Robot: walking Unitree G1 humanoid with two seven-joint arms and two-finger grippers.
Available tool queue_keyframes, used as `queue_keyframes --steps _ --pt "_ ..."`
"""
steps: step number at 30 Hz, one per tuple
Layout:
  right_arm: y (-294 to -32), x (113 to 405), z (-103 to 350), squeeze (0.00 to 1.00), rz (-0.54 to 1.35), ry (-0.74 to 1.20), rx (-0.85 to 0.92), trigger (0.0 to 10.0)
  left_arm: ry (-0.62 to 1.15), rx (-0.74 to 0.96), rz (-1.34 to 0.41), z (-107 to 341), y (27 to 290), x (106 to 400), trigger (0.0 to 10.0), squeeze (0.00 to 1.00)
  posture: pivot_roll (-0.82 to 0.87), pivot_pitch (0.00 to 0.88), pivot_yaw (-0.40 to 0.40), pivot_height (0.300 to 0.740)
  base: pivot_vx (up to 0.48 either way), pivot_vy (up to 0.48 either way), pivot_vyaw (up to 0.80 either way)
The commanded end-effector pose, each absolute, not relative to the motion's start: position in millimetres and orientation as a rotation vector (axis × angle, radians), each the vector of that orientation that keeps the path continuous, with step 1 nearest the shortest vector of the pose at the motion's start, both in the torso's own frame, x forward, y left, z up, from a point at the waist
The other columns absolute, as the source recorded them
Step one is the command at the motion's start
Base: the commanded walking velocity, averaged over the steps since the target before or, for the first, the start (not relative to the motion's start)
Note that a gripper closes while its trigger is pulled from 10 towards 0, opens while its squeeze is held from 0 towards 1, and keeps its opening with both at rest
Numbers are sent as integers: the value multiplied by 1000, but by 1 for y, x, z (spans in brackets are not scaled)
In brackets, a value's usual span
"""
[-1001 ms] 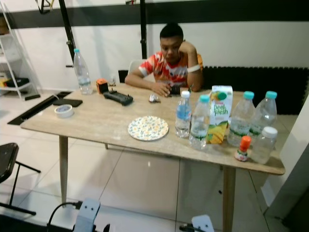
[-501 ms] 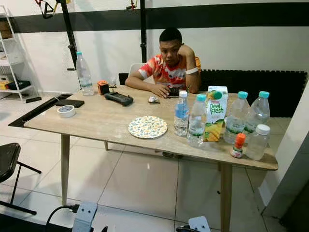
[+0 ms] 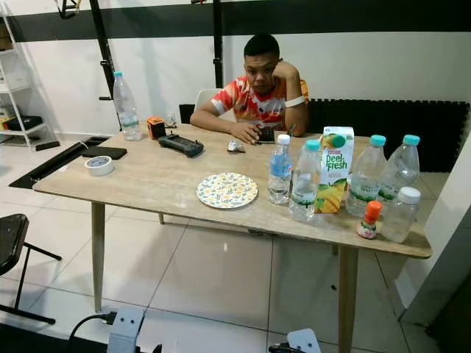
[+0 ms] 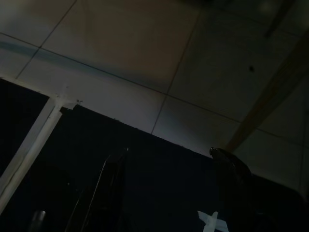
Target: Restocking fridge
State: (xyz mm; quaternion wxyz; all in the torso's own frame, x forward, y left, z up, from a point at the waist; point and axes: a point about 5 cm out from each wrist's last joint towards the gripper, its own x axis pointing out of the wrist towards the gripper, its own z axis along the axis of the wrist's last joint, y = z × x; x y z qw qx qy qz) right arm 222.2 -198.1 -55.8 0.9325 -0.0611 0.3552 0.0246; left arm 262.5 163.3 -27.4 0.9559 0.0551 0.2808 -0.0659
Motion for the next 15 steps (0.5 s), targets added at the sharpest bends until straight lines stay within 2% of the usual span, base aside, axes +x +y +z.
queue_keyframes --steps 1,6,7,15 --pt "-194 219 -58 0 57 734 -114 10000 601 188 -164 -32 169 258 10000 0 -49 56 43 740 0 0 0" --pt "-194 219 -58 0 56 734 -112 10000 615 195 -157 -33 170 257 10000 0 -51 54 45 740 0 -414 0" --pt "-194 219 -58 0 56 734 -112 10000 612 140 -122 -32 171 258 10000 0 -53 52 46 740 0 -480 0" --pt "-196 219 -58 0 54 736 -116 10000 617 164 -119 -32 172 258 10000 0 -52 49 45 740 0 0 0"
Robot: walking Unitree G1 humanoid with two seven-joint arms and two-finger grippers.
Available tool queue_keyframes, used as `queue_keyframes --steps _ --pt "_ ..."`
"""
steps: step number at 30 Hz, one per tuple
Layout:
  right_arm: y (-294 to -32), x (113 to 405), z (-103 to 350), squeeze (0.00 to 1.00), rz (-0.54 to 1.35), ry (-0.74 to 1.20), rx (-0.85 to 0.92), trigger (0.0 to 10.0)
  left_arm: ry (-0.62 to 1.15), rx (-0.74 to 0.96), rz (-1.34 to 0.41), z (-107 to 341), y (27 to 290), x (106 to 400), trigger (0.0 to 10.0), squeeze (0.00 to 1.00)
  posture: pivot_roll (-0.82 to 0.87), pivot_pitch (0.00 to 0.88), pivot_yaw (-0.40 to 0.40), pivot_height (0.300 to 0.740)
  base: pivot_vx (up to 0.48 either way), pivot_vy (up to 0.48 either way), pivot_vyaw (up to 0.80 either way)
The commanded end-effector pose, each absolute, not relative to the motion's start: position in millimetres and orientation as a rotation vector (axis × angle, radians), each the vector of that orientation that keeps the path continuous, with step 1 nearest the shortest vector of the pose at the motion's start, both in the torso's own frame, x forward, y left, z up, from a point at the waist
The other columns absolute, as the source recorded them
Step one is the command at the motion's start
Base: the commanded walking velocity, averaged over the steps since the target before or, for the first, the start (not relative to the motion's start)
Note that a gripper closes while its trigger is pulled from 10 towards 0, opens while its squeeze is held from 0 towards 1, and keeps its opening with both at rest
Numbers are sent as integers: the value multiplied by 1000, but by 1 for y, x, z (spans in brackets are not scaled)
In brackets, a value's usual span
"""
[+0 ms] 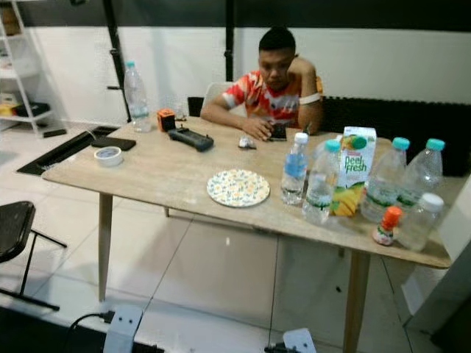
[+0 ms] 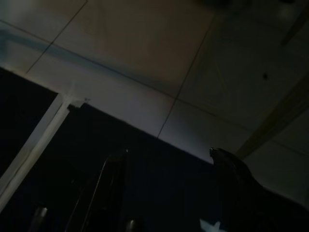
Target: Restocking fridge
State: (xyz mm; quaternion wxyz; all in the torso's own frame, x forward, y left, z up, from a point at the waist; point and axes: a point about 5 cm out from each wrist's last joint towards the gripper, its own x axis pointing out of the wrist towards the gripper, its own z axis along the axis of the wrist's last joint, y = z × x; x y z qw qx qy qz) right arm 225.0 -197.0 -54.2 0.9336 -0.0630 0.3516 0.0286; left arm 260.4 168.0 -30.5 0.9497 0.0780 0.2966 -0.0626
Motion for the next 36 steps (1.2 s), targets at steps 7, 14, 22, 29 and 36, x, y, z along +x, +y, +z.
queue_keyframes --steps 7,14,22,29,36 --pt "-195 220 -58 0 58 734 -116 10000 613 158 -112 -32 172 258 10000 0 -53 46 45 740 0 0 0" --pt "-193 219 -58 0 63 733 -114 10000 617 155 -111 -34 173 256 10000 0 -49 46 44 740 0 0 0" --pt "-190 219 -60 0 66 751 -73 10000 614 152 -100 -34 173 256 10000 0 -42 35 40 740 0 0 -400" --pt "-187 225 -57 0 67 744 -77 10000 612 148 -95 -32 173 259 10000 0 -40 20 42 740 0 0 -800" --pt "-182 225 -58 0 63 751 -85 10000 616 164 -79 -31 176 262 10000 0 -35 6 48 740 0 0 -179"
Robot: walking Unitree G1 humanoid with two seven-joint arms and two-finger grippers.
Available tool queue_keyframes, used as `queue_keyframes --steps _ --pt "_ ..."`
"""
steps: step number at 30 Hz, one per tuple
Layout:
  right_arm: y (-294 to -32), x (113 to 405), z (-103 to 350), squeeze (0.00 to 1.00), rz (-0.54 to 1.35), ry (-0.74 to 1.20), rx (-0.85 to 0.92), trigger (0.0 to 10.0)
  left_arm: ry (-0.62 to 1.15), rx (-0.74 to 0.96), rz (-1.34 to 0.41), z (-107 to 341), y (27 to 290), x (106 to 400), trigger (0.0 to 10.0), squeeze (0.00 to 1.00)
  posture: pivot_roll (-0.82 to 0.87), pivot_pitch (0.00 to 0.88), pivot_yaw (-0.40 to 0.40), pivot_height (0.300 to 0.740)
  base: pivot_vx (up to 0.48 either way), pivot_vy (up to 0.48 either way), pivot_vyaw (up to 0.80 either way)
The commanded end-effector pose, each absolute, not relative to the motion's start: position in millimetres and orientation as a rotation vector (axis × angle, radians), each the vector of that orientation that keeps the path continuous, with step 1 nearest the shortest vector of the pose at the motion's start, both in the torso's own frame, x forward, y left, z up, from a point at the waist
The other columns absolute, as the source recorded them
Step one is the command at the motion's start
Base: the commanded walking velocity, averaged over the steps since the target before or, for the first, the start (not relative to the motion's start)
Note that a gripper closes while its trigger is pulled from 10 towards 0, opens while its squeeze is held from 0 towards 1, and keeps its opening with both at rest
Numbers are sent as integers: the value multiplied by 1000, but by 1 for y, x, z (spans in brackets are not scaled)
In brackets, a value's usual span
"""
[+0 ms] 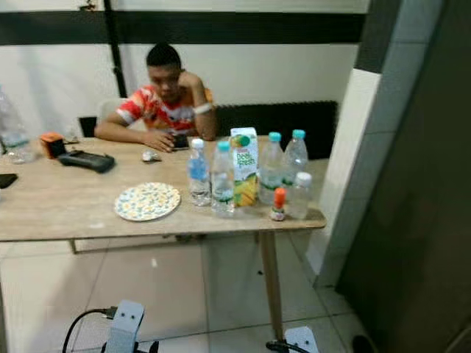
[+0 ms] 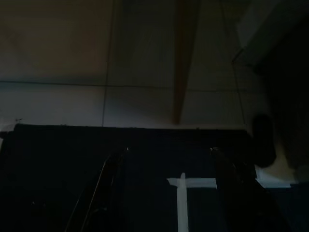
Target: Restocking fridge
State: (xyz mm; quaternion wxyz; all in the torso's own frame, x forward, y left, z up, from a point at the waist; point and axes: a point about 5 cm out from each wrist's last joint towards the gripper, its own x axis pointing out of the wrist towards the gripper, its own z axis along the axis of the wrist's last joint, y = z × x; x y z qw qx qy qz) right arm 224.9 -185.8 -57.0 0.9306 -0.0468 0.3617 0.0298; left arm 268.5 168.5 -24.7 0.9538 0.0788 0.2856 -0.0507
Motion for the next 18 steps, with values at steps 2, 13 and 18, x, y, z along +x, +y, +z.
queue_keyframes --steps 2,13,18 --pt "-182 224 -58 0 65 754 -88 10000 615 164 -75 -30 176 262 10000 0 -35 5 46 740 0 0 0" --pt "-184 227 -57 0 57 743 -94 10000 622 170 -73 -31 174 262 10000 0 -48 14 53 740 0 0 0" --pt "-187 219 -61 0 48 779 -84 10000 617 164 -69 -31 173 262 10000 0 -48 22 41 740 0 0 -640"
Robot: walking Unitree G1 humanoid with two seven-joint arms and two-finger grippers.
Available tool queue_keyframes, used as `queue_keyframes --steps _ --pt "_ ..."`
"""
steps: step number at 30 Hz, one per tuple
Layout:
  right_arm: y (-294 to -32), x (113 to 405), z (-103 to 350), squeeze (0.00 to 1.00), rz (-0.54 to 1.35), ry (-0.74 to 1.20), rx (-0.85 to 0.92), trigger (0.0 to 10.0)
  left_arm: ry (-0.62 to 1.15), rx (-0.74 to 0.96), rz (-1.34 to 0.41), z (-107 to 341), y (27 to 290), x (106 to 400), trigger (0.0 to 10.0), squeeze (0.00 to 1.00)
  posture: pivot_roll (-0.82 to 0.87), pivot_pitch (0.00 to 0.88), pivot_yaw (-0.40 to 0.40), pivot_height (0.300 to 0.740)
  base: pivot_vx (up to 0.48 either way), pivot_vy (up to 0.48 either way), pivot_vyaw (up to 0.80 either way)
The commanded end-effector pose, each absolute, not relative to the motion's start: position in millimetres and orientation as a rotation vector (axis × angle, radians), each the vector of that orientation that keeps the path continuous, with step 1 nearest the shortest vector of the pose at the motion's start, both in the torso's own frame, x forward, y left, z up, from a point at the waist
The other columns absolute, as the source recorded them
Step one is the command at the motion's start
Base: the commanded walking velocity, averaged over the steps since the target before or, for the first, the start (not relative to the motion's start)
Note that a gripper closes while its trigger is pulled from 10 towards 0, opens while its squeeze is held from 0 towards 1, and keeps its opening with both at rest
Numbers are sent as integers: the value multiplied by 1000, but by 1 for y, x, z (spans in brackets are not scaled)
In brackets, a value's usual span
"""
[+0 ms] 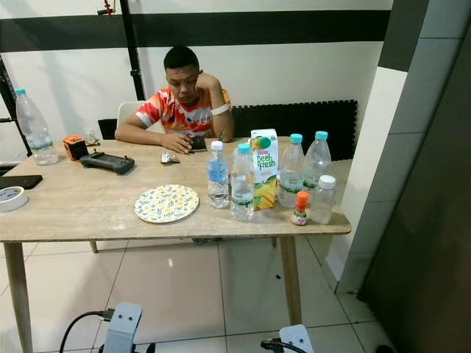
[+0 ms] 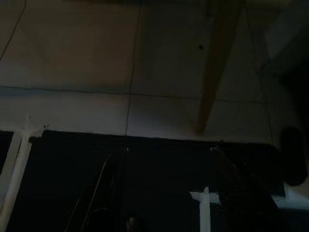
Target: Restocking fridge
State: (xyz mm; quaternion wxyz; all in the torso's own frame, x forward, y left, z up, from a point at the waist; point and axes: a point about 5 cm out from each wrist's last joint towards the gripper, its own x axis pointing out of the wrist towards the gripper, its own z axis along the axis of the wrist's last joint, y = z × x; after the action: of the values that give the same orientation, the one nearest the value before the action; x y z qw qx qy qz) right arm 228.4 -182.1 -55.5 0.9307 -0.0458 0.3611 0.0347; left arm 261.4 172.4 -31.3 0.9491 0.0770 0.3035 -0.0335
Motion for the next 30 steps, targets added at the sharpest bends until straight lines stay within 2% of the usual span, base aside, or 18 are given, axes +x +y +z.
queue_keyframes --steps 1,3,7,19,20,23,30 --pt "-187 219 -61 0 48 779 -84 10000 617 164 -69 -31 173 262 10000 0 -48 22 41 740 0 0 -800" --pt "-188 219 -61 0 50 778 -94 10000 615 162 -67 -30 173 263 10000 0 -48 22 41 740 0 0 -800" --pt "-190 221 -60 0 75 771 -136 10000 600 139 -41 -30 173 262 10000 0 -39 41 -3 740 0 0 0" --pt "-191 222 -59 0 87 771 -146 10000 597 138 -32 -31 173 260 10000 0 -36 43 -10 740 0 0 0" --pt "-190 224 -58 0 113 770 -162 10000 587 142 -24 -31 173 258 10000 0 5 56 -66 740 0 0 0" --pt "-180 233 -53 0 182 744 -178 10000 558 148 8 -33 181 249 10000 0 46 67 -94 740 0 0 0" --pt "-169 236 -51 0 194 718 -144 10000 542 169 1 -30 189 248 10000 0 98 63 -66 740 0 0 0"
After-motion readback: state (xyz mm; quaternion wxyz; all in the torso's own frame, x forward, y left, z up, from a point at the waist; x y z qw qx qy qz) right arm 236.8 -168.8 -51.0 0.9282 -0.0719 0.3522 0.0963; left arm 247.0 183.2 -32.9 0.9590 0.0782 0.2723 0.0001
